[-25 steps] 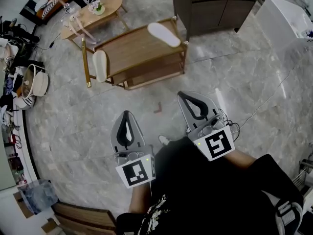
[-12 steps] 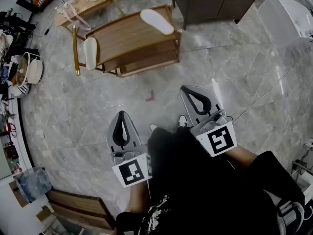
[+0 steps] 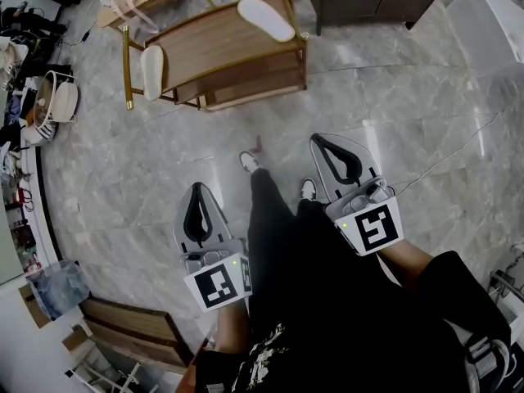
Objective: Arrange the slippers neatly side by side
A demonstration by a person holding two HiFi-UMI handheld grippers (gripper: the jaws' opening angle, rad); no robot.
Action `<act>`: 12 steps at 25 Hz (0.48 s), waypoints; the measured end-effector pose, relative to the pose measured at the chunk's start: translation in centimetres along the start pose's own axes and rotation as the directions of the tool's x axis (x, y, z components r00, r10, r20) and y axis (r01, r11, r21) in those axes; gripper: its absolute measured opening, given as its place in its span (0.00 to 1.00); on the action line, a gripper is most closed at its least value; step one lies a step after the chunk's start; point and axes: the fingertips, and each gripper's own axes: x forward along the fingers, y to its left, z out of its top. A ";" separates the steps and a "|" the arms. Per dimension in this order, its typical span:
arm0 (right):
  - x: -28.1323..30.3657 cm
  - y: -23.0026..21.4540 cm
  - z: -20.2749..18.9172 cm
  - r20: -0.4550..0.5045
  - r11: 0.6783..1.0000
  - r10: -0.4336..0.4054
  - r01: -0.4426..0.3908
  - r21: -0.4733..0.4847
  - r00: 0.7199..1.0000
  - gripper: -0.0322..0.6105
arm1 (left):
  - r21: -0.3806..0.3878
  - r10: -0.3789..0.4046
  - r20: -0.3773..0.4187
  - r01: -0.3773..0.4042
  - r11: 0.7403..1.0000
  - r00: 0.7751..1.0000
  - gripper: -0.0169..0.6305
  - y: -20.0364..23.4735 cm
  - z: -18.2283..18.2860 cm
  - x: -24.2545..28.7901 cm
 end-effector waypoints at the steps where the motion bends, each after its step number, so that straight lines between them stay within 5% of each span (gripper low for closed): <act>1: 0.0 -0.1 0.0 0.006 1.000 -0.003 0.003 0.000 1.000 0.03 | 0.005 -0.001 0.001 0.001 1.000 1.000 0.03 -0.1 -0.1 0.2; 12: -0.3 0.1 0.0 -0.020 0.999 -0.016 0.015 -0.051 1.000 0.03 | -0.028 -0.060 0.044 0.061 0.998 0.997 0.03 -1.6 -0.3 2.1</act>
